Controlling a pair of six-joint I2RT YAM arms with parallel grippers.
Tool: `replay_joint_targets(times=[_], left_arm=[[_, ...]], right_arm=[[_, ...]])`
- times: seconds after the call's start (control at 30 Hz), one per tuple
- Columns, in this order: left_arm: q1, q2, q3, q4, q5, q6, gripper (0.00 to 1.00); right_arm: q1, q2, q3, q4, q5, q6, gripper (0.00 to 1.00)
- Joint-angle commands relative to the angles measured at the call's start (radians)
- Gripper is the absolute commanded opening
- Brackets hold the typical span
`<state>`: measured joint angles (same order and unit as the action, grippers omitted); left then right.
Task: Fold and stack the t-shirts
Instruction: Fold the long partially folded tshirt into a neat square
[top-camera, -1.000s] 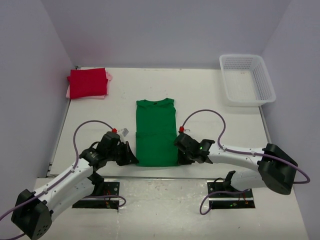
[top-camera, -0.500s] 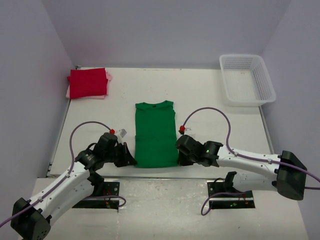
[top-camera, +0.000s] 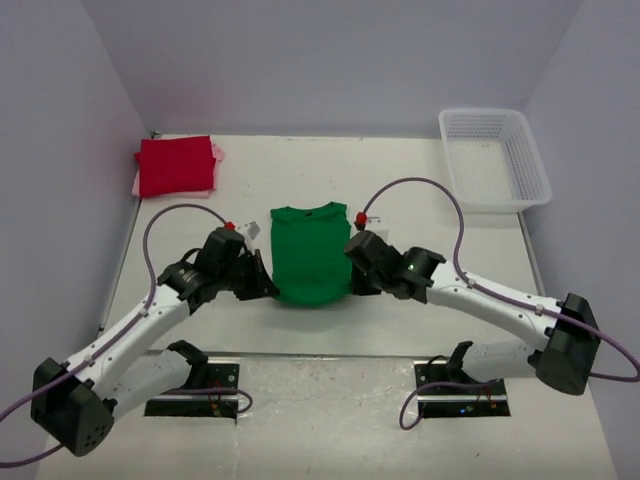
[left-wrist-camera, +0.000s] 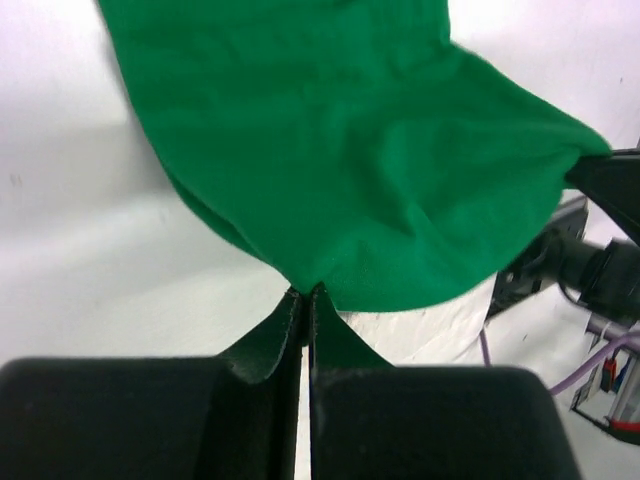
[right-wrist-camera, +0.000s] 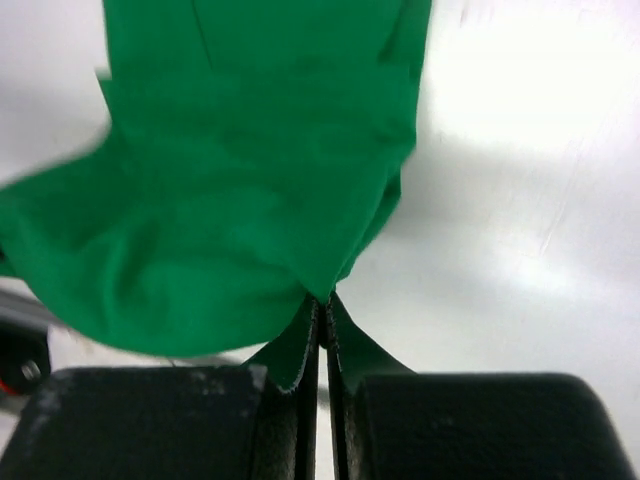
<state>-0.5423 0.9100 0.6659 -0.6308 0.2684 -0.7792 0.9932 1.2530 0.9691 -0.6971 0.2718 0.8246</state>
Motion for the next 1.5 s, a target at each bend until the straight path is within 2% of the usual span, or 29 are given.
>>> replay_joint_targets(times=[0.0, 0.1, 0.2, 0.33, 0.5, 0.63, 0.67, 0.77, 0.8, 0.83, 0.87, 0.9, 0.93, 1.03, 1.1, 1.13, 1.17, 1.27, 1.3, 1.33, 1.37, 1.4, 1.43, 1.47], left_arm=[[0.059, 0.166, 0.148, 0.118, -0.023, 0.078, 0.0], [0.117, 0.314, 0.288, 0.15, -0.023, 0.119, 0.0], [0.14, 0.45, 0.438, 0.178, -0.089, 0.138, 0.0], [0.159, 0.64, 0.553, 0.194, -0.096, 0.144, 0.0], [0.191, 0.809, 0.618, 0.267, -0.129, 0.135, 0.0], [0.261, 0.934, 0.673, 0.283, -0.133, 0.147, 0.0], [0.275, 0.958, 0.67, 0.304, -0.153, 0.15, 0.0], [0.329, 1.03, 0.716, 0.316, -0.156, 0.162, 0.0], [0.335, 1.044, 0.722, 0.336, -0.172, 0.179, 0.0], [0.347, 1.067, 0.783, 0.304, -0.182, 0.187, 0.0], [0.357, 1.098, 0.808, 0.275, -0.178, 0.195, 0.0], [0.36, 1.096, 0.814, 0.293, -0.184, 0.217, 0.04], [0.358, 1.087, 0.811, 0.308, -0.204, 0.224, 0.24], [0.354, 0.999, 0.816, 0.341, -0.291, 0.27, 0.47], [0.326, 0.946, 0.792, 0.376, -0.355, 0.288, 0.49], [0.32, 0.899, 0.782, 0.388, -0.363, 0.3, 0.61], [0.312, 0.882, 0.779, 0.388, -0.371, 0.307, 0.65], [0.268, 0.846, 0.765, 0.353, -0.38, 0.305, 0.67], [0.26, 0.843, 0.756, 0.355, -0.348, 0.295, 0.65], [0.246, 0.839, 0.733, 0.358, -0.284, 0.284, 0.47], [0.236, 0.839, 0.716, 0.412, -0.231, 0.279, 0.27], [0.229, 0.843, 0.678, 0.449, -0.15, 0.281, 0.09], [0.229, 0.872, 0.669, 0.485, -0.007, 0.27, 0.0], [0.232, 0.898, 0.669, 0.532, 0.059, 0.255, 0.0]], right_arm=[[-0.128, 0.101, 0.167, 0.007, -0.002, -0.178, 0.0], [-0.237, 0.225, 0.299, 0.027, -0.086, -0.284, 0.0], [-0.329, 0.368, 0.432, 0.019, -0.164, -0.352, 0.0], [-0.392, 0.537, 0.572, 0.013, -0.246, -0.427, 0.0], [-0.461, 0.739, 0.802, -0.024, -0.362, -0.489, 0.0], [-0.524, 0.905, 0.995, -0.106, -0.39, -0.542, 0.0], [-0.536, 0.978, 1.104, -0.137, -0.399, -0.556, 0.0], [-0.577, 1.113, 1.288, -0.199, -0.436, -0.582, 0.0], [-0.587, 1.144, 1.333, -0.214, -0.44, -0.588, 0.05], [-0.6, 1.17, 1.373, -0.249, -0.434, -0.593, 0.17], [-0.608, 1.187, 1.401, -0.249, -0.44, -0.613, 0.21], [-0.617, 1.192, 1.389, -0.236, -0.442, -0.613, 0.33], [-0.636, 1.186, 1.379, -0.216, -0.441, -0.613, 0.48], [-0.642, 1.073, 1.228, -0.077, -0.415, -0.639, 0.72], [-0.642, 0.992, 1.139, -0.038, -0.382, -0.633, 0.74], [-0.639, 0.973, 1.125, -0.036, -0.39, -0.63, 0.75], [-0.634, 0.953, 1.107, -0.044, -0.388, -0.628, 0.76], [-0.605, 0.873, 1.05, -0.061, -0.355, -0.61, 0.77], [-0.601, 0.859, 1.04, -0.068, -0.368, -0.605, 0.77], [-0.59, 0.829, 1.03, -0.073, -0.376, -0.584, 0.68], [-0.588, 0.813, 0.996, -0.064, -0.399, -0.575, 0.46], [-0.59, 0.801, 0.982, -0.052, -0.483, -0.562, 0.0], [-0.591, 0.786, 0.974, -0.051, -0.521, -0.541, 0.0], [-0.59, 0.78, 0.944, -0.033, -0.564, -0.523, 0.0]])
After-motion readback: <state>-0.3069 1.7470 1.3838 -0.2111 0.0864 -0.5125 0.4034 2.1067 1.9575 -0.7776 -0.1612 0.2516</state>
